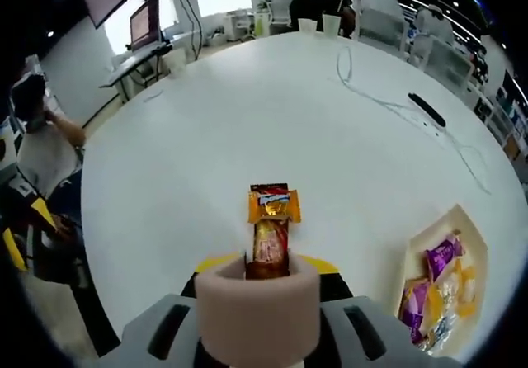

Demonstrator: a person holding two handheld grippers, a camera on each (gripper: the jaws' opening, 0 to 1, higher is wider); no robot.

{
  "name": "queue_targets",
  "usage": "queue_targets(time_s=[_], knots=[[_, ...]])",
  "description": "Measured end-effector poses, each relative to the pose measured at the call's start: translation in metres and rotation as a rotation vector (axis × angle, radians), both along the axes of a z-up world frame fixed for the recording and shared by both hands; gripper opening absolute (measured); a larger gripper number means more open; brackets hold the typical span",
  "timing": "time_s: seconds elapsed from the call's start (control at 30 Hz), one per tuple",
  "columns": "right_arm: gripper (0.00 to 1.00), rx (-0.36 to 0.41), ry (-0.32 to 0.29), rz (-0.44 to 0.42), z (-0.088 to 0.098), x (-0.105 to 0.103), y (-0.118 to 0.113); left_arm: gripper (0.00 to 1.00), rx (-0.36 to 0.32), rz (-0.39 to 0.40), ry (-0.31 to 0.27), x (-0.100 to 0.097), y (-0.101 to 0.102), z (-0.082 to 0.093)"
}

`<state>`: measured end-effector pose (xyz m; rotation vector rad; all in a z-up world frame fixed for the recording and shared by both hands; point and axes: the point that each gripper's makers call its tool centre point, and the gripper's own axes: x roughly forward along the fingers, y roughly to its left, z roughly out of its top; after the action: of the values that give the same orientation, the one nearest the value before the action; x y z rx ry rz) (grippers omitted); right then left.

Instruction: Place the target food into the container with the food tongs after gripping and lifting it, then release it inside without dropping or visibly crushing the food.

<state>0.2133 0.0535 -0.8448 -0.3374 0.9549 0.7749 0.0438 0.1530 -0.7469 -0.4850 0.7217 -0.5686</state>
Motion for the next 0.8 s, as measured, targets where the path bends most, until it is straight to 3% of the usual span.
queue_targets(time_s=[0.4,0.8], knots=[[0.20,-0.006,-0.029,-0.017,0.0023,-0.0020,-0.0004,0.35,-0.001,0.007,0.000,-0.0023,0.0027,-0.0009],[0.18,0.026,-0.014,-0.037,0.0052,-0.0037,-0.0020,0.35,-0.003,0.006,-0.003,-0.0030,0.0014,0.0003]])
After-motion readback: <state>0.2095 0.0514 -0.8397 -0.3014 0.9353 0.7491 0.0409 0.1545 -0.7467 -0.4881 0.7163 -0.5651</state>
